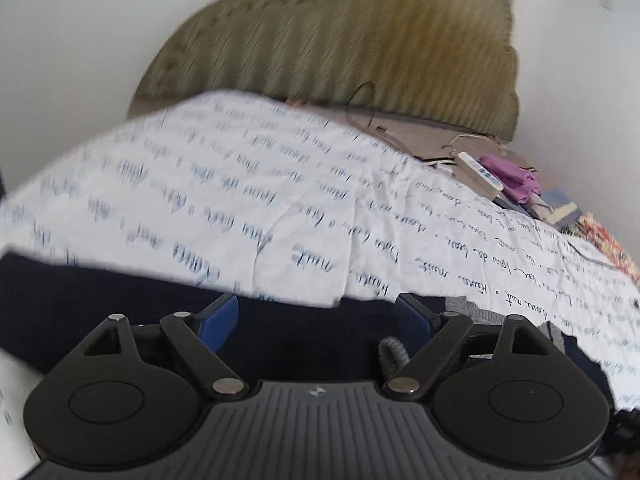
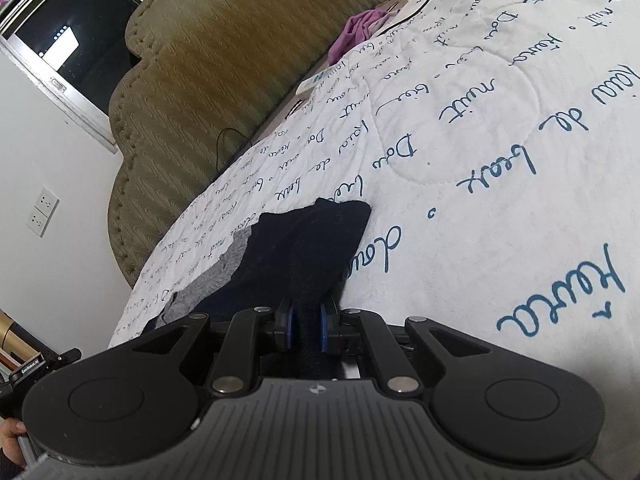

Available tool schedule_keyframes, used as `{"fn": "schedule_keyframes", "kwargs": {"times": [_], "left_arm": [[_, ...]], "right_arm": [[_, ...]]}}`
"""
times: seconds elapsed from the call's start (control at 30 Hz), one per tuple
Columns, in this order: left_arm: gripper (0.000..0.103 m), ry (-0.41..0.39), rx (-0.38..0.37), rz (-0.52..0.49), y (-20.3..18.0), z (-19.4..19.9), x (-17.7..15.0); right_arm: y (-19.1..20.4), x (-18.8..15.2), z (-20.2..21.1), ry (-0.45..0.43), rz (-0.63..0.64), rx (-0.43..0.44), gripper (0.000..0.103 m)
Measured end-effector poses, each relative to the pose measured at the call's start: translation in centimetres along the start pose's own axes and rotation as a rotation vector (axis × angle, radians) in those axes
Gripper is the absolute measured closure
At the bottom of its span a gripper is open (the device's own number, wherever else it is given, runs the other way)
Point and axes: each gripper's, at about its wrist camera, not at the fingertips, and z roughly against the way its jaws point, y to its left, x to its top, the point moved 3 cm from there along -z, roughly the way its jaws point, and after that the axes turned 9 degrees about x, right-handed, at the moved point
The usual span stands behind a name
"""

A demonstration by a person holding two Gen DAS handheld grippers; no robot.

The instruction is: Fold small clothes

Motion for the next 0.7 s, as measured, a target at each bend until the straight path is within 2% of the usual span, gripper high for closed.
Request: {"fn": "schedule_keyframes", "kwargs": {"times": [0.07, 0.1, 0.2, 0.33, 0.47, 0.53, 0.6, 0.7], "left_arm": [[0.017, 0.041, -0.033, 0.017, 0.2, -0.2, -1.1], [0.017, 0.038, -0.036, 0.024, 0.3, 0.0, -1.7], [0.017, 0.002, 0.007, 0.086, 2.4, 0.8, -3.2], [0.017, -0.038, 0.072, 0.314, 8.8, 1.3, -3.2], [0.017, -0.043, 0.099, 0.629, 16.9, 1.5, -3.6], [0.017, -0.038, 0.124, 0.752, 19.8, 1.4, -4.1], [0.018, -0.041, 0.112, 0.800, 21.8, 1.0, -4.4], [0.017, -0.054, 0.088, 0.813, 22.7, 1.0, -4.2]], "right_arm": [[0.0, 0.0, 0.0, -0.002, -0.004, 0.005, 0.087], [0.0, 0.0, 0.1, -0.003, -0.006, 0.008, 0.087], [-0.2, 0.0, 0.2, -0.008, -0.020, 0.021, 0.086], [-0.5, 0.0, 0.4, -0.012, -0.036, 0.040, 0.085], [-0.7, 0.0, 0.6, -0.017, -0.050, 0.053, 0.085], [-0.7, -0.1, 0.6, -0.017, -0.050, 0.052, 0.085], [-0.6, -0.1, 0.6, -0.018, -0.049, 0.050, 0.085], [-0.6, -0.2, 0.7, -0.019, -0.049, 0.050, 0.085]]}}
